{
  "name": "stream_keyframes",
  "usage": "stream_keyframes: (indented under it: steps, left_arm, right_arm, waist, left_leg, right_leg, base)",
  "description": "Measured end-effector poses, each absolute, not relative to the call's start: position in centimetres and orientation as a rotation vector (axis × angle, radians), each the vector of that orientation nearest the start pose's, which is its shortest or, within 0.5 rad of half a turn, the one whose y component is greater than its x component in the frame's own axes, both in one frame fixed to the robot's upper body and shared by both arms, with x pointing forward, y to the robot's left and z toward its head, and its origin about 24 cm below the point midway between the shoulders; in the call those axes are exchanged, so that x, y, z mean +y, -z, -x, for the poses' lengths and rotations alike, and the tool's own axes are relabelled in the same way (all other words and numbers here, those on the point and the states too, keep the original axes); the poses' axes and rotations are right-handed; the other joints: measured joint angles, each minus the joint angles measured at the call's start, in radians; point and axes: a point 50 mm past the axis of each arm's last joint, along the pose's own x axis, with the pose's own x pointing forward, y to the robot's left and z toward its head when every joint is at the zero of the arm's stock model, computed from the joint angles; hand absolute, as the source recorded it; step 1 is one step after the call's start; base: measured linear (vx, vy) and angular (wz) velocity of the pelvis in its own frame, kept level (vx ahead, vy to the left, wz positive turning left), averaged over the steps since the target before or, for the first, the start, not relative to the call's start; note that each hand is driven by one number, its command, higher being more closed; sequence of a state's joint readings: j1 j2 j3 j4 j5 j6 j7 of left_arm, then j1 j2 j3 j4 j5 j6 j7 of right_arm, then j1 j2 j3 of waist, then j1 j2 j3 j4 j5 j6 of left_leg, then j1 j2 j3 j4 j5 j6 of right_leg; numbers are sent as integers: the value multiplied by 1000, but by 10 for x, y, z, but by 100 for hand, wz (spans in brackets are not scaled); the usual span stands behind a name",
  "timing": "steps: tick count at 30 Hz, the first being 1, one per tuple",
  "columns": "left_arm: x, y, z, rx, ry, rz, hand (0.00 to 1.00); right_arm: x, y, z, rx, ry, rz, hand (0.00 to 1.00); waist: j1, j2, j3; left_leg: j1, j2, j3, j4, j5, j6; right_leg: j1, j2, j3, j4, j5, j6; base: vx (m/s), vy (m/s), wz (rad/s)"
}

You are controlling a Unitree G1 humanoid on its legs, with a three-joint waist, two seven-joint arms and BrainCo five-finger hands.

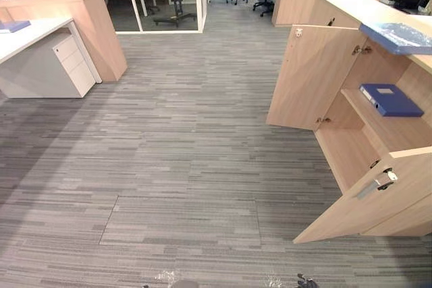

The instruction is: Walk over to the cabinet, pick up the folder, carry it to the office cabinet, place the folder inside the office cabinet, then close the office cabinet door

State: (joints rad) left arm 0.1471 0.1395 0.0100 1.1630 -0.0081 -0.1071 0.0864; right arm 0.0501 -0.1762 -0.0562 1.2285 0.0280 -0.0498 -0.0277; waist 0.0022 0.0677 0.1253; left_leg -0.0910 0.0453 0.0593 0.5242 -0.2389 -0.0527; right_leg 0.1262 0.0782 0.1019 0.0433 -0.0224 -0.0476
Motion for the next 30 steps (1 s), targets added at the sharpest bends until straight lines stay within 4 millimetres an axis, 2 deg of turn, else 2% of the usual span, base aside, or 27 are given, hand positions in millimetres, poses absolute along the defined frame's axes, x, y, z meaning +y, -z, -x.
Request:
stream_keyframes:
  steps: [1, 3, 4, 5, 8, 12, 14, 17, 18, 19, 20, 21, 22, 23, 24, 25, 26, 27, 29, 30]
  left_arm:
    - [212, 168, -53, 1184, -208, -139, 0]
    - [210, 168, -55, 1177, -201, -135, 0]
    - [208, 168, -54, 1180, -196, -137, 0]
    - [208, 168, -54, 1181, -194, -138, 0]
    - [205, 169, -54, 1183, -200, -123, 0]
    - [205, 169, -51, 1189, -237, -95, 0]
    - [205, 170, -49, 1199, -245, -88, 0]
    - [205, 171, -42, 1215, -253, -88, 0]
    - [206, 171, -40, 1219, -254, -89, 0]
    - [206, 171, -38, 1226, -253, -91, 0]
    - [206, 171, -37, 1228, -249, -94, 0]
    - [206, 171, -36, 1232, -237, -108, 0]
    - [207, 171, -35, 1235, -224, -119, 0]
    - [207, 171, -33, 1242, -202, -141, 0]
    - [207, 171, -32, 1249, -192, -149, 0]
    - [207, 171, -31, 1253, -176, -164, 0]
    - [208, 171, -31, 1254, -176, -167, 0]
    - [209, 171, -31, 1255, -177, -170, 0]
    - [212, 171, -31, 1256, -178, -182, 0]
    - [213, 171, -30, 1257, -174, -189, 0]
  right_arm:
    - [-228, 165, -75, 1204, 208, 112, 0]
    - [-231, 164, -75, 1200, 220, 107, 0]
    - [-232, 164, -76, 1190, 228, 99, 0]
    - [-232, 163, -77, 1180, 230, 103, 0]
    - [-233, 163, -78, 1176, 232, 104, 0]
    - [-232, 163, -80, 1175, 226, 105, 0]
    - [-232, 163, -80, 1175, 226, 104, 0]
    - [-231, 163, -79, 1178, 230, 93, 0]
    - [-231, 163, -79, 1178, 232, 89, 0]
    - [-231, 163, -80, 1173, 239, 76, 0]
    - [-231, 163, -81, 1168, 251, 63, 0]
    - [-230, 162, -85, 1156, 254, 52, 0]
    - [-228, 162, -87, 1150, 255, 41, 0]
    - [-228, 162, -87, 1145, 267, 26, 0]
    - [-229, 162, -87, 1144, 267, 27, 0]
    - [-229, 161, -90, 1135, 266, 31, 0]
    - [-229, 160, -95, 1119, 262, 32, 0]
    - [-229, 158, -99, 1102, 260, 31, 0]
    - [-228, 159, -98, 1101, 270, 13, 0]
    - [-229, 159, -96, 1105, 283, 1, 0]
  waist:
    - [2, 6, 8]
    - [-1, 17, 11]
    - [2, 33, 10]
    - [10, 23, 12]
    - [-1, 27, 20]
    - [11, 21, 22]
    - [10, 19, 18]
    - [12, 14, -2]
    - [13, 10, -4]
    - [12, 7, -11]
    - [11, 10, -13]
    - [8, -3, -8]
    - [4, -9, -5]
    - [-3, -11, -7]
    - [-5, -16, -8]
    - [-9, -11, -12]
    - [-12, -8, -11]
    - [-15, -9, -9]
    - [-14, -20, -6]
    - [-13, -18, -1]
  left_leg:
    - [-19, 16, -9, 19, -22, 3]
    - [-20, 36, -59, -90, -13, -14]
    - [4, 30, -46, -149, 52, -7]
    - [26, -5, -45, -207, 59, -1]
    - [44, -38, -36, -265, 106, 27]
    - [81, -46, -8, -280, 99, 64]
    - [97, -48, 2, -294, 85, 66]
    - [127, -58, 38, -339, 78, 72]
    - [148, -69, 48, -362, 75, 76]
    - [168, -76, 57, -385, 74, 79]
    - [180, -81, 61, -394, 74, 79]
    - [207, -94, 65, -408, 74, 83]
    - [234, -102, 66, -417, 71, 94]
    - [263, -104, 59, -422, 66, 107]
    - [275, -105, 53, -429, 65, 109]
    - [289, -100, 44, -440, 65, 109]
    - [294, -90, 41, -445, 65, 108]
    - [299, -71, 34, -449, 65, 106]
    - [315, -57, 28, -449, 53, 84]
    - [333, -43, 25, -450, 37, 59]
  right_leg:
    - [-3, -5, 12, 5, -5, 3]
    - [-18, -9, 30, 15, -18, 17]
    - [-20, -18, 48, 17, -22, 25]
    - [-22, -34, 70, 21, -19, 32]
    - [-33, -64, 82, 19, -29, 48]
    - [-27, -70, 137, 4, -38, 55]
    - [-27, -73, 165, 6, -52, 55]
    - [-70, -69, 203, 88, -109, 63]
    - [-95, -71, 214, 156, -148, 74]
    - [-131, -72, 211, 253, -189, 110]
    - [-158, -71, 205, 320, -206, 139]
    - [-218, -68, 187, 481, -234, 185]
    - [-264, -75, 146, 595, -238, 193]
    - [-303, -106, 57, 715, -246, 180]
    - [-319, -124, 7, 742, -255, 168]
    - [-356, -151, -63, 751, -278, 133]
    - [-382, -153, -84, 719, -284, 123]
    - [-402, -149, -108, 626, -279, 117]
    - [-404, -151, -113, 395, -176, 108]
    - [-380, -138, -128, 336, -33, 66]
  base:
    - [57, 19, -30]
    - [48, 59, -32]
    - [130, 122, -38]
    - [168, 131, -34]
    - [192, 153, -6]
    - [180, 79, -30]
    - [148, 59, -41]
    - [127, 30, -38]
    - [109, 38, -32]
    - [118, 31, -28]
    - [125, 35, -18]
    - [125, 34, -5]
    - [154, 25, 12]
    - [133, 1, 21]
    - [141, -2, 25]
    - [129, -4, 16]
    - [155, -44, 17]
    - [169, -109, 17]
    - [187, -138, 8]
    - [192, -133, -13]
